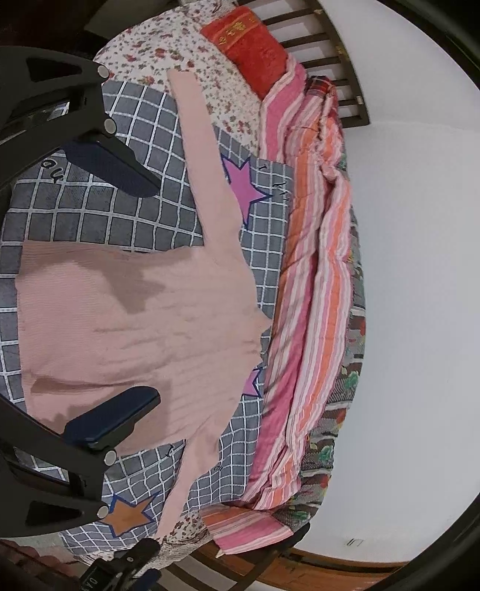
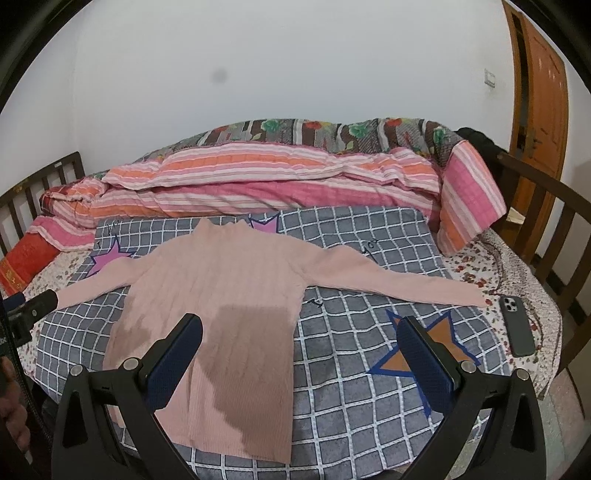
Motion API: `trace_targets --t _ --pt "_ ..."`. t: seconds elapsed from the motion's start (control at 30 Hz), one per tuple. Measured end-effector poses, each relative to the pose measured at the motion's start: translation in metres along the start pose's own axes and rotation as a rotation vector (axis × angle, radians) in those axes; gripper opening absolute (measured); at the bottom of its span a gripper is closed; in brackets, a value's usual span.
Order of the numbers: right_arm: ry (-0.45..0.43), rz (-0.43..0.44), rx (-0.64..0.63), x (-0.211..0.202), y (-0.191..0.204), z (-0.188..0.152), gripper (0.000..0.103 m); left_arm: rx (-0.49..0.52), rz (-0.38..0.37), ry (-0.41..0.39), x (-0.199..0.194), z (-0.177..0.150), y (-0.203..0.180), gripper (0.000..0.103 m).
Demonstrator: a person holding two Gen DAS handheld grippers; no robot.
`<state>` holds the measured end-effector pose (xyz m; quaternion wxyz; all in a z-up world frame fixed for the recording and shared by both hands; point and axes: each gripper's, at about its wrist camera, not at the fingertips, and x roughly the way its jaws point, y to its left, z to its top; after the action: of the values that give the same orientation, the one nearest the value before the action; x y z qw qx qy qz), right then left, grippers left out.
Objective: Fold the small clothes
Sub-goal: 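Grasp a sweater sleeve with the left gripper and lift it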
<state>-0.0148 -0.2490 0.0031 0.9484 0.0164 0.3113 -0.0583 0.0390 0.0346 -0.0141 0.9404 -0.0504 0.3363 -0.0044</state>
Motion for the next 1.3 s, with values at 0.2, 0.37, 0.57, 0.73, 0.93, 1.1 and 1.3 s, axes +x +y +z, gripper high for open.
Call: trace_targets --t 0.2,0.37,0.57,0.73,0.93,1.1,1.3 --pt "0.033 0.009 -0.029 0.036 0.013 -0.004 0.103 -0.089 -0.006 0.046 0.046 -0.007 0.04 0.102" --pt "0.115 0.043 -0.053 0.081 0.027 -0.012 0.103 -0.168 0.019 0.11 0.095 -0.018 0.091 0.095" --pt "0.14 0.137 -0.027 0.123 0.042 -0.014 0.101 -0.385 0.083 0.12 0.141 -0.039 0.188 0.093" --pt "0.145 0.161 -0.057 0.154 0.064 -0.013 0.099 -0.553 0.144 0.099 0.163 -0.051 0.263 0.079" --pt "0.204 0.258 -0.001 0.191 0.078 -0.01 0.097 -0.689 0.273 0.028 0.172 -0.05 0.339 0.071" --pt "0.188 0.313 0.044 0.208 0.085 0.001 0.097 -0.681 0.382 0.01 0.186 -0.038 0.365 0.045" --pt "0.156 0.285 0.017 0.226 0.087 0.016 0.097 -0.538 0.46 -0.026 0.185 -0.007 0.354 0.006"
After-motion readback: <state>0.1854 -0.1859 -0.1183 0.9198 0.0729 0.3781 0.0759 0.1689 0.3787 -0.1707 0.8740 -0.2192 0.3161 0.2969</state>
